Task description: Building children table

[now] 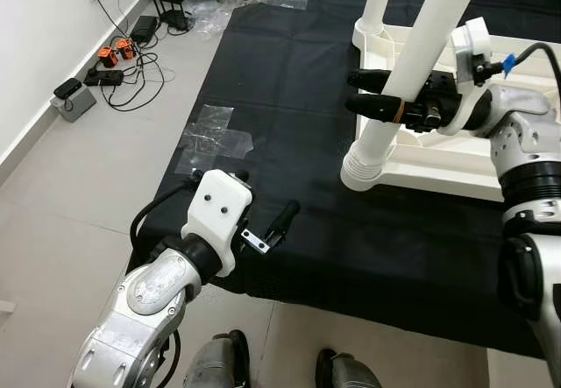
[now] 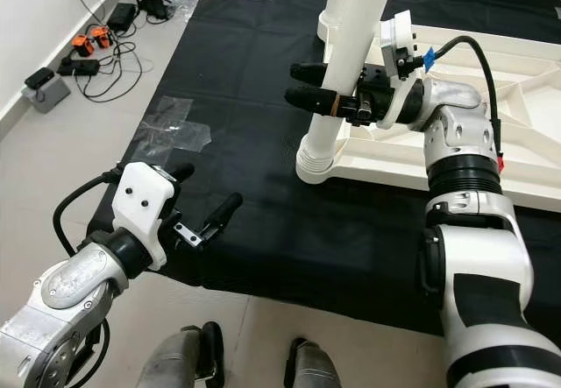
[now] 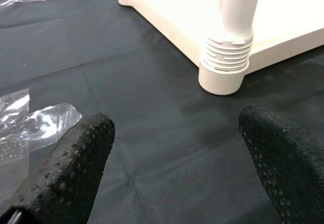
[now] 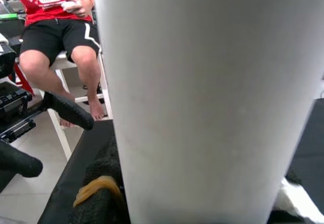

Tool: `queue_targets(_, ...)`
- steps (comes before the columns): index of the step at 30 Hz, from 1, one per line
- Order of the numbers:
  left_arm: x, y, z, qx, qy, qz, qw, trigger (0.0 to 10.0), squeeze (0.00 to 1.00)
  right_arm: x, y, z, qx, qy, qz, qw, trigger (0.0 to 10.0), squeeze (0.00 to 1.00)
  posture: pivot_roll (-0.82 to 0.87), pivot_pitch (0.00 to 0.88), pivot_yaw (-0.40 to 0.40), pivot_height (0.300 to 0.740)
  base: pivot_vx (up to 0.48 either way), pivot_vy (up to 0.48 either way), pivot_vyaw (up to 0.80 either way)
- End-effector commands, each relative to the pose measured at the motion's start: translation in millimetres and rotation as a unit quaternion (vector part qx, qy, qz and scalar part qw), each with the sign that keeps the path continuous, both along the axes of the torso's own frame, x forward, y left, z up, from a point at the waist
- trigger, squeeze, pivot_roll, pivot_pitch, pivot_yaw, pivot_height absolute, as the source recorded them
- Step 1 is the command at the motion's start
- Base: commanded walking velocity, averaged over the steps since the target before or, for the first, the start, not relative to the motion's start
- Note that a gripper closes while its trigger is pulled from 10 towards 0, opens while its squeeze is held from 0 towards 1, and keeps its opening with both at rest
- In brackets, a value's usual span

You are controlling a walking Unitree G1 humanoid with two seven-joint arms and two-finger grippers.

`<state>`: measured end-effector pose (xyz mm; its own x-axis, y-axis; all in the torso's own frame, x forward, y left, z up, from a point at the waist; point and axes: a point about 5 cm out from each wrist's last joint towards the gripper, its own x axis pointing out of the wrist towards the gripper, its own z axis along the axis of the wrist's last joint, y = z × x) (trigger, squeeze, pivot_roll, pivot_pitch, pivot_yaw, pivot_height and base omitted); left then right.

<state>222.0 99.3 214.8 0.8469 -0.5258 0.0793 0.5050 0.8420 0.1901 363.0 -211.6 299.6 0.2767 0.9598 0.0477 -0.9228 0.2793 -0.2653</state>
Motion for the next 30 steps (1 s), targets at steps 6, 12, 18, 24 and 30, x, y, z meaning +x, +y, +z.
queue_targets(6, -2.6, 1.4, -1, 0.007, 0.003, 0.000, 1.000, 10.0, 0.00, 1.7, -1.4, -4, -0.030, 0.002, -0.017, 0.999, 10.0, 0.00, 0.13, 0.281, -0.008, 0.740, 0.000, 0.000, 0.00)
queue_targets(12, -2.3, 1.1, -1, 0.008, 0.002, -0.001, 1.000, 10.0, 0.00, 0.0, 3.9, -17, -0.053, -0.001, -0.012, 0.999, 10.0, 0.00, 0.13, 0.281, -0.008, 0.740, 0.000, 0.000, 0.00)
queue_targets(18, -2.5, 1.6, 0, 0.009, 0.002, -0.001, 1.000, 10.0, 0.00, -1.6, 9.0, -26, -0.067, -0.005, -0.009, 0.998, 10.0, 0.00, 0.14, 0.287, -0.003, 0.740, 0.000, 0.000, 0.00)
queue_targets(24, -1.6, 0.7, 1, 0.007, -0.001, -0.001, 1.000, 10.0, 0.00, 6.1, 13.5, -40, -0.064, 0.010, -0.068, 0.996, 10.0, 0.00, 0.13, 0.289, -0.006, 0.740, 0.000, 0.000, 0.00)
queue_targets(30, -1.0, 0.8, 2, 0.006, -0.003, 0.002, 1.000, 10.0, 0.00, 12.5, 15.5, -56, -0.061, 0.035, -0.120, 0.990, 10.0, 0.00, 0.13, 0.288, -0.008, 0.740, 0.000, 0.000, 0.00)
